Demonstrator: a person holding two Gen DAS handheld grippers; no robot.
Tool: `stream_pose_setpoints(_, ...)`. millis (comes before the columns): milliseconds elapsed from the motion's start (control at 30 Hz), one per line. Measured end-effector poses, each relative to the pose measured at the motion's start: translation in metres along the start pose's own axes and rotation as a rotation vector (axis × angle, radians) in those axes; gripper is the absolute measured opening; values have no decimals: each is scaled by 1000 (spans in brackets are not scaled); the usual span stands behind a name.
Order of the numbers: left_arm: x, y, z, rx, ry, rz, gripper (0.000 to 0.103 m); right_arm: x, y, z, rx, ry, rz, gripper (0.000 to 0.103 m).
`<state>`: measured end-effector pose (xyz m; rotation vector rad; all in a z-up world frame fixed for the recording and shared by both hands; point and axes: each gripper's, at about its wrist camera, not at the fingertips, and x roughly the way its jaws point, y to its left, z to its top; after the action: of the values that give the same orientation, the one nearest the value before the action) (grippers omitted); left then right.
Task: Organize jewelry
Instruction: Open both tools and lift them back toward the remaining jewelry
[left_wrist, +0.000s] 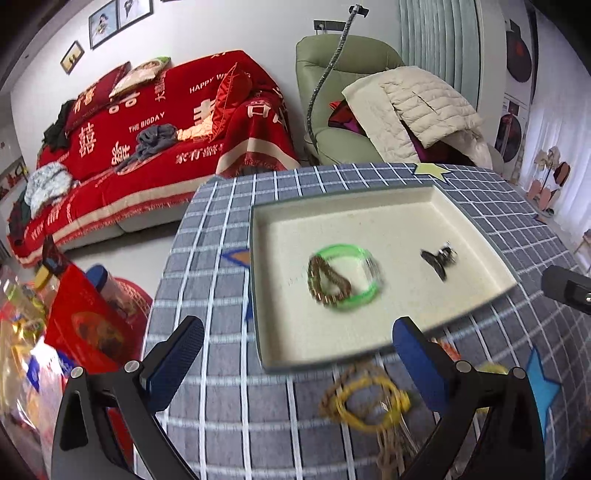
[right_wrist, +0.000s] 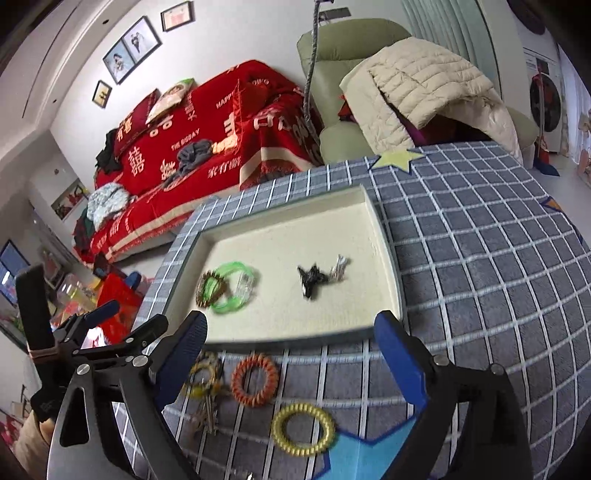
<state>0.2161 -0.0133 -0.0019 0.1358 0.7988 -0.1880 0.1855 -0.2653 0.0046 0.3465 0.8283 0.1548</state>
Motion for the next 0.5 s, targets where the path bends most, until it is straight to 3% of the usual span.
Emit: stream_pose_setpoints(500,-6,-31,-57,80,53,-9,103,-6,-15,-63,-2,127,-76,94)
